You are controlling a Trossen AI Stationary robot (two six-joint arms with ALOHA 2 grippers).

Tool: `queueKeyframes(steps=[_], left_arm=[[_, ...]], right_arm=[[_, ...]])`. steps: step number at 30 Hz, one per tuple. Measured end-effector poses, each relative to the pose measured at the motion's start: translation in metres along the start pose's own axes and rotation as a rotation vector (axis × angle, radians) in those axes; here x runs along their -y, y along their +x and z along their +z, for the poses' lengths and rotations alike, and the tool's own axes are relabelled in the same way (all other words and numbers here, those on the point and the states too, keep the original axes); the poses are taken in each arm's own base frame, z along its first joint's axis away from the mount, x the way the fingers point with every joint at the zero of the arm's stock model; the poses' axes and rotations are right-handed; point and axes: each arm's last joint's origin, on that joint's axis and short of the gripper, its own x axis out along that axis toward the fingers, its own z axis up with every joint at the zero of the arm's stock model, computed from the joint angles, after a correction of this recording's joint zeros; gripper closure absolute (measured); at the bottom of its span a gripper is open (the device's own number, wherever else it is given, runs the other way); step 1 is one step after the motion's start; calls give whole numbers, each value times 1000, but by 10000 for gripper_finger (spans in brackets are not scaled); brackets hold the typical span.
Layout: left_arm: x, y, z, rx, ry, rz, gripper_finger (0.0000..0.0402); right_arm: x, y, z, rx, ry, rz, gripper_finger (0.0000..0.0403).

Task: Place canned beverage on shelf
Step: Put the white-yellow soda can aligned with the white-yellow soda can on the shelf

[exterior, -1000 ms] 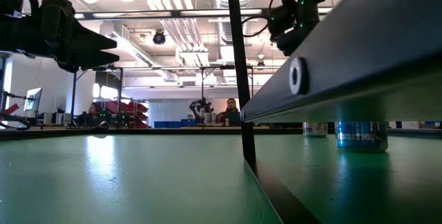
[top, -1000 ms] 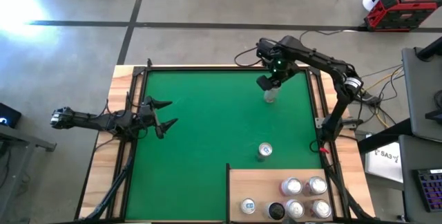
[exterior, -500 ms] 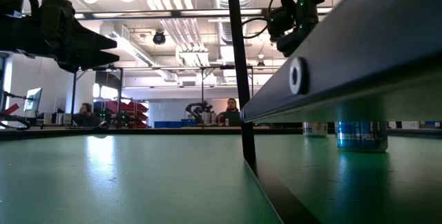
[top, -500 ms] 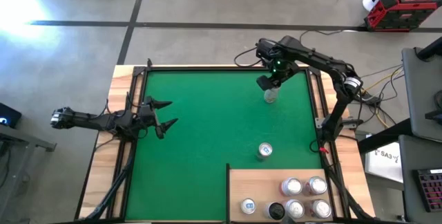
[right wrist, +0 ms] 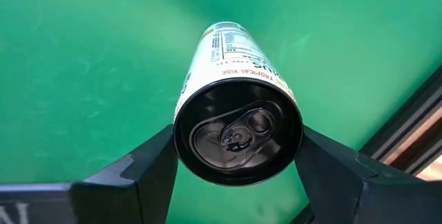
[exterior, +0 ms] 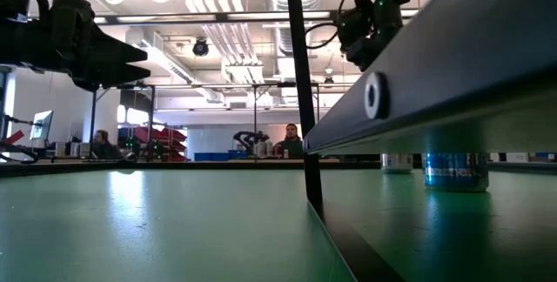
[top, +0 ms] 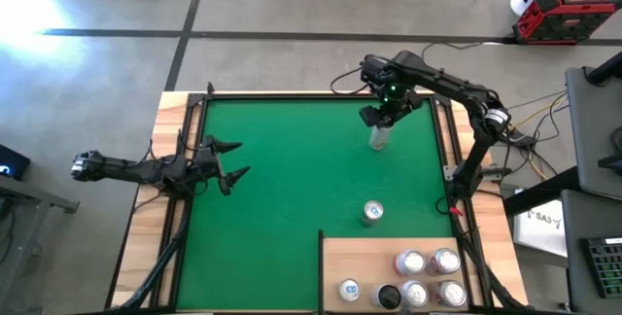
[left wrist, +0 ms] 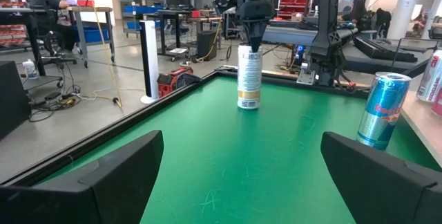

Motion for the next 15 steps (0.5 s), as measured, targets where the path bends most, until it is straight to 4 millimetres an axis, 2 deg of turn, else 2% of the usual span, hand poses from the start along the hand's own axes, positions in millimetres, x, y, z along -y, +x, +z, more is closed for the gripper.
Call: queueKeyframes(steps=[9, 15], left_arm=[[0, 0, 0, 0, 0, 0, 24], [0, 0, 0, 0, 0, 0, 24]], right_arm=[[-15, -8, -25, -24, 85, -24, 162], [-32, -22, -57, 17, 121, 0, 162]])
